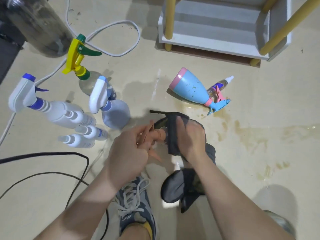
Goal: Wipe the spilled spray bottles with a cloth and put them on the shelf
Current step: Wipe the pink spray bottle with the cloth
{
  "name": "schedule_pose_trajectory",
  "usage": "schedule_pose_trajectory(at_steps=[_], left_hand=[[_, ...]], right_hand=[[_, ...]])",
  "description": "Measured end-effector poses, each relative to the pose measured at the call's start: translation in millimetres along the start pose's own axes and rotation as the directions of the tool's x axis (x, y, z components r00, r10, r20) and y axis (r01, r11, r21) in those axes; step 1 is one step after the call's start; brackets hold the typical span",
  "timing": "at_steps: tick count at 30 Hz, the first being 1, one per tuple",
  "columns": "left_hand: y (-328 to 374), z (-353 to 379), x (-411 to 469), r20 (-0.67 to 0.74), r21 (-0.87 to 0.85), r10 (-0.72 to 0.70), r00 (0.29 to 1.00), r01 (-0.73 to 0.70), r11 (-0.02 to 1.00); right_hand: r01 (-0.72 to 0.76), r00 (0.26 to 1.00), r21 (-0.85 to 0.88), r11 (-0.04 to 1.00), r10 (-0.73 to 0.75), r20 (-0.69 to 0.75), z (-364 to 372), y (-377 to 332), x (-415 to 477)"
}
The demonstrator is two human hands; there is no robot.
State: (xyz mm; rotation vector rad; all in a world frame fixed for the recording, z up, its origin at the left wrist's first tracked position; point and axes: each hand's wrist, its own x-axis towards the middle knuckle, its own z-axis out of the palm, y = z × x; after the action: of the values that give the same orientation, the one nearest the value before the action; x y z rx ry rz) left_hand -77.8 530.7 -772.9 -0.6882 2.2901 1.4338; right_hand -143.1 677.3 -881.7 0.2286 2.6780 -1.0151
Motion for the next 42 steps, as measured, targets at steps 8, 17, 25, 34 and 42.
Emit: schedule_pose_trajectory(at_steps=[8,17,25,34,42], left_hand=[[5,6,3,-0.027,0.176,-0.002,1.000,0.007,0.984],[-7,4,-3,-0.041,0.134,-0.049,0.998,0.054,0.990],[-17,-1,7,-0.071,-0.141,-0.173,0.982,0.161,0.977],[-9,3,-4,0.074,-0.115,0.025,0.997,-0.016,0.993],[-8,0,-9,0.024,-0.336,-0.022,0.999,0.029,0.941]], right_hand=[[0.405,0.913,0.271,0.873,-0.403,-0.067,10,-28,-66],[-0.249,0.957,0.101,0.963,0.229,0.178,-16,25,18],[0.253,0.947,0.433,0.865,-0.314,0.074,9,-41,-93],[0.157,0.948,0.397,0.904,-0.251,0.196,-12,-68,-67],[0.165,0.913,0.569,0.805,-0.343,0.220,-15,-59,-113]])
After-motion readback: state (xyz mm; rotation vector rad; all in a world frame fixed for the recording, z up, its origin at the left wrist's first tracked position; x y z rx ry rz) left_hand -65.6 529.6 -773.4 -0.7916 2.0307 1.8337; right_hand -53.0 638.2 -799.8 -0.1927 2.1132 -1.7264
